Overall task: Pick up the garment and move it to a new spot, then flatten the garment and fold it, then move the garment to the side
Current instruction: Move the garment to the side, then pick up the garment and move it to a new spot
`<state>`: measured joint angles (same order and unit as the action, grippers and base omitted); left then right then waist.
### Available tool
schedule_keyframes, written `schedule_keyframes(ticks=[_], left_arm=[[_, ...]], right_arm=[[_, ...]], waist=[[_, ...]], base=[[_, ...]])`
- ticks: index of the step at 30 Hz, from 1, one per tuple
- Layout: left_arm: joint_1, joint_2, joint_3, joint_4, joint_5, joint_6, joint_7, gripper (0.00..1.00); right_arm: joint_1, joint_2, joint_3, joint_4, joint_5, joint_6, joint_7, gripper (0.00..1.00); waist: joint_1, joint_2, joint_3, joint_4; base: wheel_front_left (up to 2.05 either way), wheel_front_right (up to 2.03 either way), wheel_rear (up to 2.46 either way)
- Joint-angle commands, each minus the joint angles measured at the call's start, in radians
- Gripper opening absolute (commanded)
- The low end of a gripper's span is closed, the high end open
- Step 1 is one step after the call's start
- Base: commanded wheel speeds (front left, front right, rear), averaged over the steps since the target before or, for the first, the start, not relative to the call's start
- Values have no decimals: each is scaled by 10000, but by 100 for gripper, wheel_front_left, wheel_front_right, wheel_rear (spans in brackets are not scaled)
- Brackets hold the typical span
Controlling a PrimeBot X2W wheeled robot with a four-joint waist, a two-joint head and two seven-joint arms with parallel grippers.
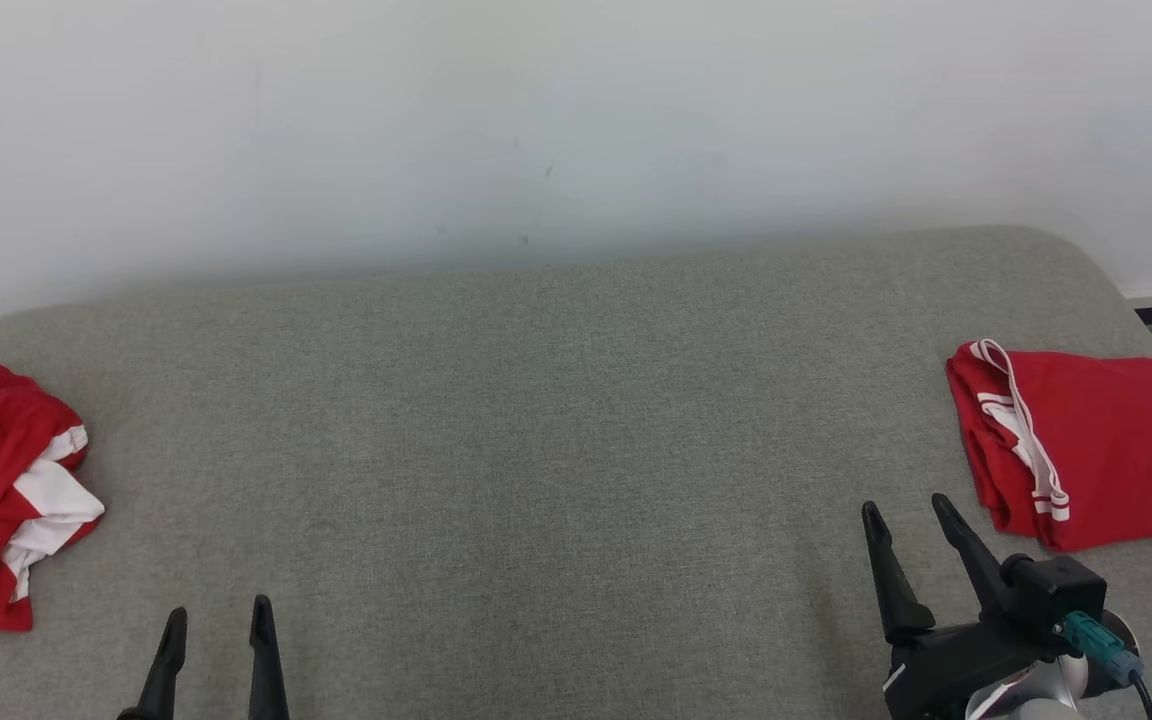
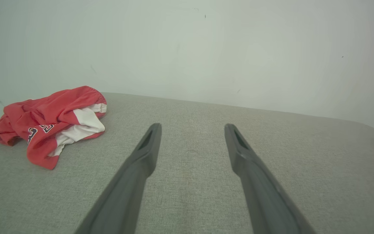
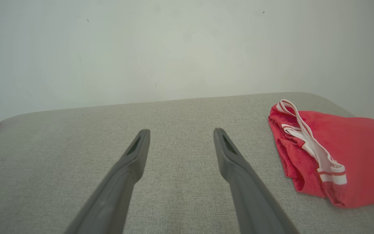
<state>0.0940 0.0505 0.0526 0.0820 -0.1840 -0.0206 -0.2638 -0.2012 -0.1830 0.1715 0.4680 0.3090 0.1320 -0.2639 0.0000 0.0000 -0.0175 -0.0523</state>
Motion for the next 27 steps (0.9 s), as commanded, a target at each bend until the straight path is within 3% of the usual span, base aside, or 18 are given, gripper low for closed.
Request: schedule_keyframes(ticks=[1, 17, 27], left_arm=[[-35, 1, 1, -31, -41, 11, -5, 100], [6, -1, -119, -65, -68, 110, -5, 100], [88, 2, -431, 29, -191, 329, -5, 100]], right_arm=[[51, -24, -23, -38, -32, -26, -1, 100], [59, 20, -93, -186, -125, -26, -1, 100], [140, 80, -119, -242, -182, -26, 0, 100]], waist=[[0, 0, 4, -13], [0, 0, -13, 132], [0, 0, -60, 1245]], base=[[0, 0, 0], [0, 0, 0], [0, 0, 0]])
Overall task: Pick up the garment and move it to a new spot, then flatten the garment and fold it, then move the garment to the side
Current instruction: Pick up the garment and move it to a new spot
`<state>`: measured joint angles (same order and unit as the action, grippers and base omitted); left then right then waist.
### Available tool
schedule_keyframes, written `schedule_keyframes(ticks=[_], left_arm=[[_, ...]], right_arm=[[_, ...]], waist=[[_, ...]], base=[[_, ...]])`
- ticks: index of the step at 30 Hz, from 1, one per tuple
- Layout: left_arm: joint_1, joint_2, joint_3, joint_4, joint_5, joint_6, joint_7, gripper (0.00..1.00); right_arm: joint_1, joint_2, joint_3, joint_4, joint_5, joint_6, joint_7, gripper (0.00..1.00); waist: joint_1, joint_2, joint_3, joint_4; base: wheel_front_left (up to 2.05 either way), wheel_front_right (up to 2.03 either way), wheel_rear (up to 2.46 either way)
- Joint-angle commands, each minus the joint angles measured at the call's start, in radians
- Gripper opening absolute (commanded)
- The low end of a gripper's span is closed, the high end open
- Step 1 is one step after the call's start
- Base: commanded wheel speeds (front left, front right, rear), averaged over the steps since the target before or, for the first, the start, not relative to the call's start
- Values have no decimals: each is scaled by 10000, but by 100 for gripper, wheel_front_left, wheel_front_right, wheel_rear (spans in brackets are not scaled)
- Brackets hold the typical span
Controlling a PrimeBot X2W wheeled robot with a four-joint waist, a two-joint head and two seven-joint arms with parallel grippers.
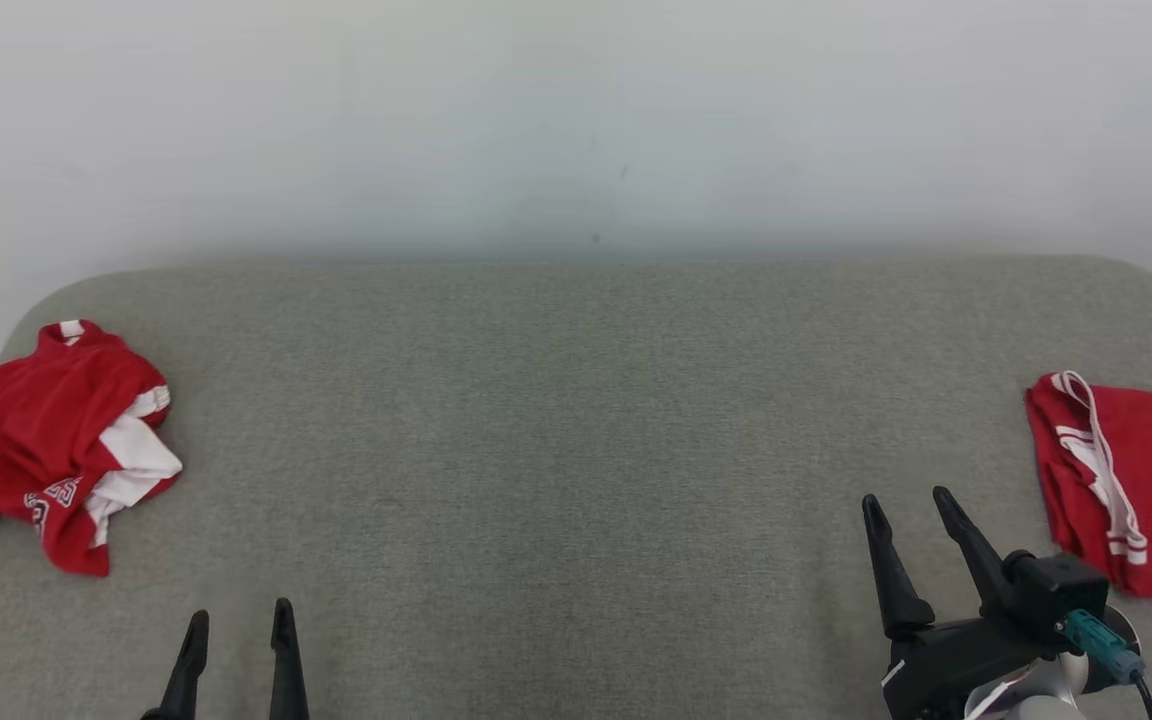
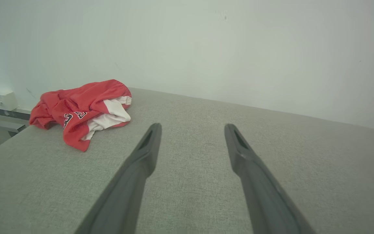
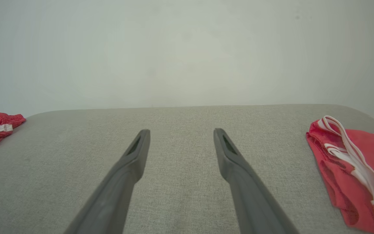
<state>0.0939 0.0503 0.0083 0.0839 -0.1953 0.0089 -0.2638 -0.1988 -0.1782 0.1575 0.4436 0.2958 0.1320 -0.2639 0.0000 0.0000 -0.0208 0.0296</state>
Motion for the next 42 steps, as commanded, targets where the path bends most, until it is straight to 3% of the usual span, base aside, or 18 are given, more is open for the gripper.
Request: schedule_keyframes(ticks=[1, 20, 30, 37, 42], left_arm=[[120, 3, 1, 10, -57, 42, -5, 100], [550, 4, 716, 11, 294, -148, -5, 100], [694, 2, 922, -62, 351, -207, -5, 100], [808, 4, 1035, -57, 265, -171, -5, 100], [499, 86, 1040, 222, 164, -377, -5, 100]], right_arm=[[116, 38, 9, 13, -35, -26, 1, 100], [31, 299, 459, 143, 300, -26, 0, 100], [88, 303, 534, 186, 302, -26, 0, 100], [72, 341, 637, 215, 407, -26, 0, 100], [110, 269, 660, 162, 419, -26, 0, 100]], waist=[[0, 0, -38, 594], [0, 0, -290, 3304], [0, 0, -362, 3643], [0, 0, -307, 3529], [0, 0, -152, 3452]], base=[[0, 0, 0], [0, 0, 0], [0, 0, 0], [0, 0, 0], [0, 0, 0]])
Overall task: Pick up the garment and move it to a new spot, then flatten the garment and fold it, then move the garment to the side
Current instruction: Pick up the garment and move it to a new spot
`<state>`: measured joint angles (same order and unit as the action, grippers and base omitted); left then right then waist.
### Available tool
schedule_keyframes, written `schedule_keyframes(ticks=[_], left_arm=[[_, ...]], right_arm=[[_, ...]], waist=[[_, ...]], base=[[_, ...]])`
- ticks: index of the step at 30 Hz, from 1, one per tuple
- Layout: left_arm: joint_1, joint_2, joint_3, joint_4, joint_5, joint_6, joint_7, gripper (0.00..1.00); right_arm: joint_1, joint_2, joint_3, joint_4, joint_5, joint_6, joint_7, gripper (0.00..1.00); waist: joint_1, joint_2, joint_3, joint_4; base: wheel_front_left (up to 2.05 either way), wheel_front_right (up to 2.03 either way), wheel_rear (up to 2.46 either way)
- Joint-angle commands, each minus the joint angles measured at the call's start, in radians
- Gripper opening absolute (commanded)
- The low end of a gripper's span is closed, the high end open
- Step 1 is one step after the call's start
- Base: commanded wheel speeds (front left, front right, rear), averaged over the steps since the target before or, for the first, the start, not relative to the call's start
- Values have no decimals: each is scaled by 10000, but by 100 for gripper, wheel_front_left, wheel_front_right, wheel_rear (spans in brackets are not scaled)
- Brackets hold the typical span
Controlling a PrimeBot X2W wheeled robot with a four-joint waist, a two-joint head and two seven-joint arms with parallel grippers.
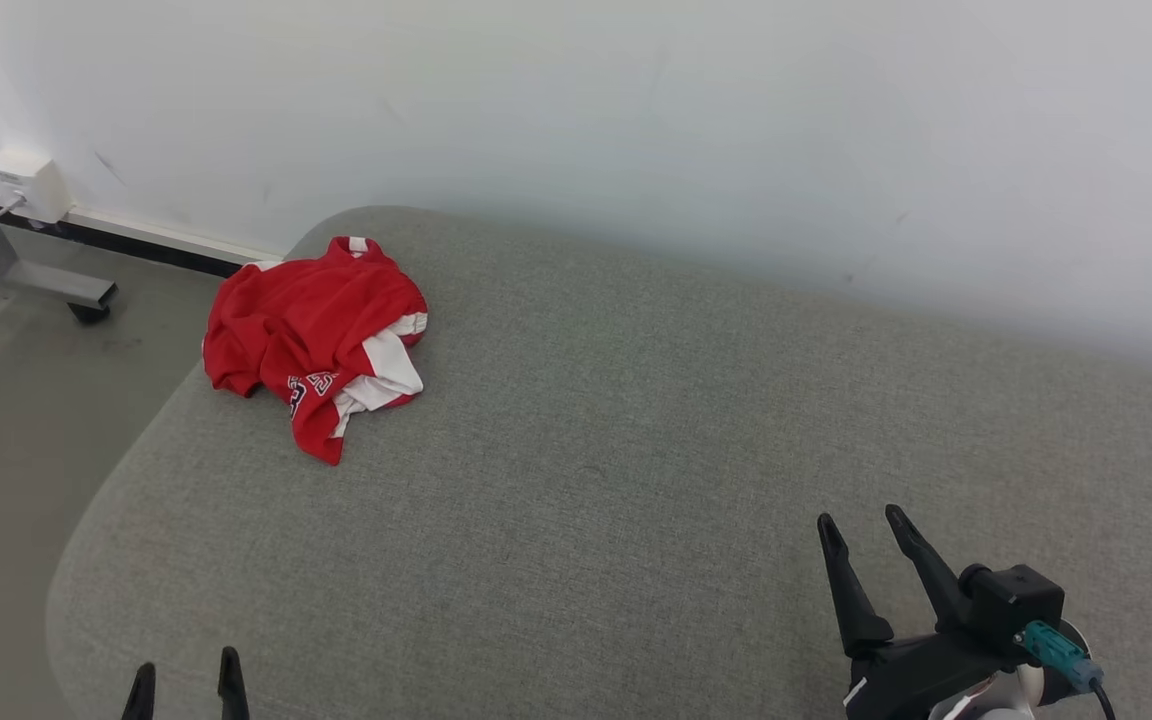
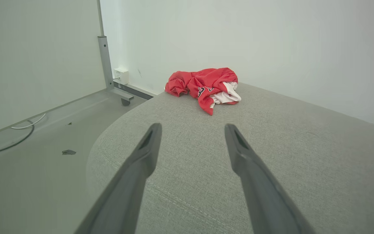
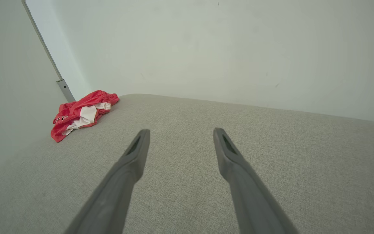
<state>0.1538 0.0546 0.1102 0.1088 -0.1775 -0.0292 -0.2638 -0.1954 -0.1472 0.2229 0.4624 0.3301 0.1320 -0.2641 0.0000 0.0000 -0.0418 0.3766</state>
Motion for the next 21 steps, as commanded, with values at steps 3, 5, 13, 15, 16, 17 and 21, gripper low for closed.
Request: schedule_keyframes(ticks=[3, 5, 13, 15, 16, 17, 21], left_arm=[[-690, 187, 68, 447, -344, -179, 304, 100], [-1202, 313, 216, 809, -642, -255, 777, 100], [-4347, 1089, 660, 2298, -2373, -639, 3640, 100], [-5237, 1265, 810, 2633, -2941, -708, 4411, 100], [-5681, 1348, 1029, 2803, -3292, -676, 4758, 100], [-6051, 1443, 1181, 2968, -3591, -658, 5088, 100], [-7324, 1696, 1880, 3572, -4715, -188, 6494, 100]], right_arm=[[-43, -118, 49, -112, 31, -26, 2, 100], [-259, -185, 151, -224, -38, -26, 38, 100], [-1431, -661, 744, -1264, -278, -26, 495, 100], [-1745, -795, 895, -1574, -303, -26, 650, 100], [-1916, -831, 963, -1746, -318, -26, 712, 100], [-2077, -859, 1036, -1907, -325, -26, 797, 100], [-2540, -936, 1288, -2425, -388, -26, 965, 100]], waist=[[0, 0, 295, -88], [0, 0, 603, -226], [0, 0, 2572, -1120], [0, 0, 3133, -1367], [0, 0, 3436, -1515], [0, 0, 3712, -1651], [0, 0, 4656, -2139]], base=[[0, 0, 0], [0, 0, 0], [0, 0, 0], [0, 0, 0], [0, 0, 0], [0, 0, 0], [0, 0, 0]])
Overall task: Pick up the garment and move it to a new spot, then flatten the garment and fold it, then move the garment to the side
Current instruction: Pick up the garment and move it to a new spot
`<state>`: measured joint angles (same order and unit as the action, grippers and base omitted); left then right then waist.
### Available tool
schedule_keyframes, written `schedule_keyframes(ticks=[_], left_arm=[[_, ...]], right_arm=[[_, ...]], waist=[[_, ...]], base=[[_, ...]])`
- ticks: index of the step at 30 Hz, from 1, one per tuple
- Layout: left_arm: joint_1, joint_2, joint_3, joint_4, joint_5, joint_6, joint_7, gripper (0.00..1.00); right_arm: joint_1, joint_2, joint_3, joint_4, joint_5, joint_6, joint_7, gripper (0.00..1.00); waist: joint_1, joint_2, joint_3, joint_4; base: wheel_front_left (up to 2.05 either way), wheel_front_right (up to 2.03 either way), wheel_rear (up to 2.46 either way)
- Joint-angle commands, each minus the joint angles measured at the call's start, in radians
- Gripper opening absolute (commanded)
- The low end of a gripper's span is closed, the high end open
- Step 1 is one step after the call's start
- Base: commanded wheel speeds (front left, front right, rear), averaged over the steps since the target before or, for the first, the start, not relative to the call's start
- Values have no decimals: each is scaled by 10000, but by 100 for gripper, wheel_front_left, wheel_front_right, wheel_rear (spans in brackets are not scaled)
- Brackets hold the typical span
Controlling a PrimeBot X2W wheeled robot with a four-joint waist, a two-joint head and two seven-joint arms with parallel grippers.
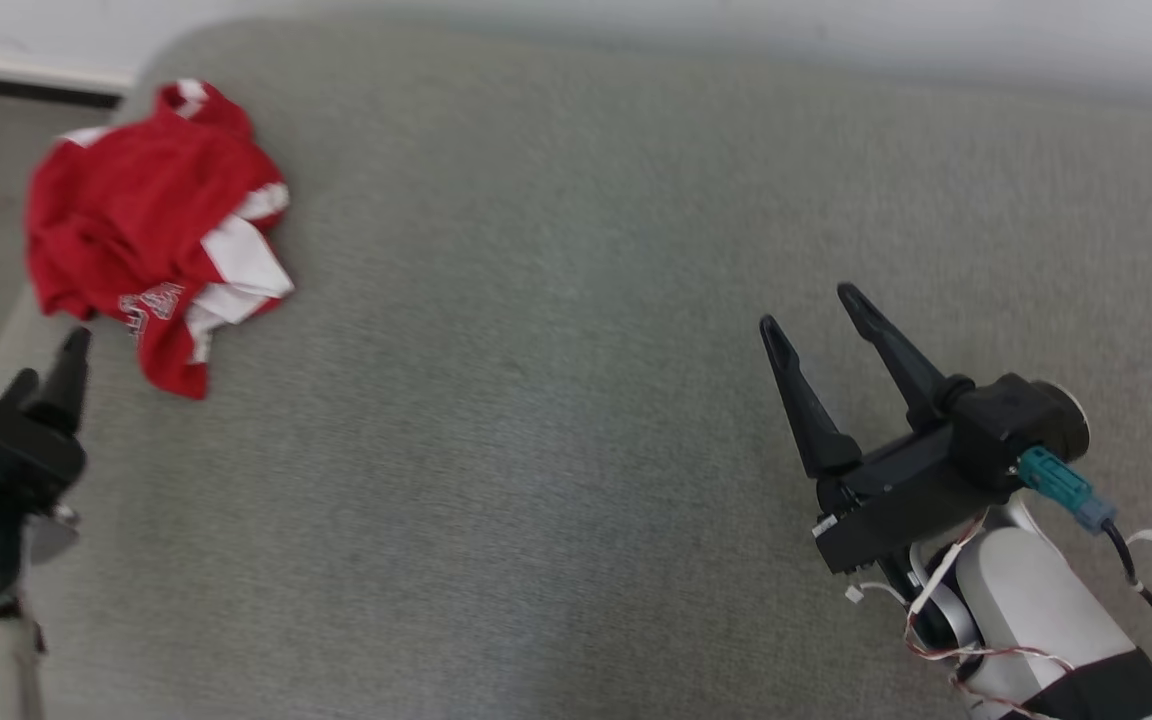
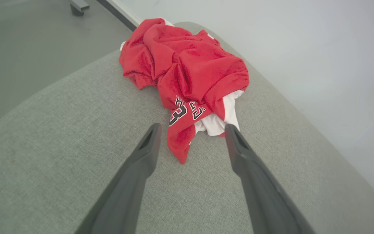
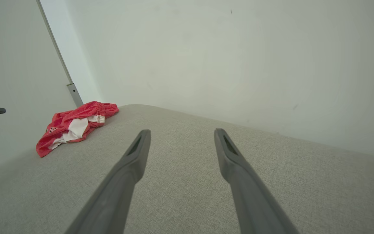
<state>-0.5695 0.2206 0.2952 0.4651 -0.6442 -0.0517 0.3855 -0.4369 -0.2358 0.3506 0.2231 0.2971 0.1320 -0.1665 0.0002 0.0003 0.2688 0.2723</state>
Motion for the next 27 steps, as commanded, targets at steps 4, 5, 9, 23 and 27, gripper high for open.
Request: schedule_keyframes(ticks=[4, 5, 9, 23, 27], left_arm=[[-921, 613, 576, 127, -607, 480, 791, 100], [-1058, 714, 710, 80, -687, 608, 861, 100], [-1495, 1134, 1090, -47, -891, 1019, 1203, 100], [-1801, 1850, 1185, 950, -736, 1953, 1947, 100], [-1576, 1822, 1050, 1147, -668, 1932, 2126, 0]], right_arm=[[-481, -25, 180, -392, -114, -26, 38, 100], [-556, -3, 232, -464, -120, -26, 35, 100], [-760, 17, 290, -637, -136, -26, 18, 100], [-949, 95, 308, -665, -154, -26, -158, 100], [-865, 154, 258, -586, -164, -26, -196, 100]], waist=[[-2, -3, 2281, -1537], [-2, -3, 2442, -1642], [-2, -3, 2918, -1946], [-2, -3, 3264, -2639], [-2, -3, 3111, -2696]], base=[[0, 0, 0], [0, 0, 0], [0, 0, 0], [0, 0, 0], [0, 0, 0]])
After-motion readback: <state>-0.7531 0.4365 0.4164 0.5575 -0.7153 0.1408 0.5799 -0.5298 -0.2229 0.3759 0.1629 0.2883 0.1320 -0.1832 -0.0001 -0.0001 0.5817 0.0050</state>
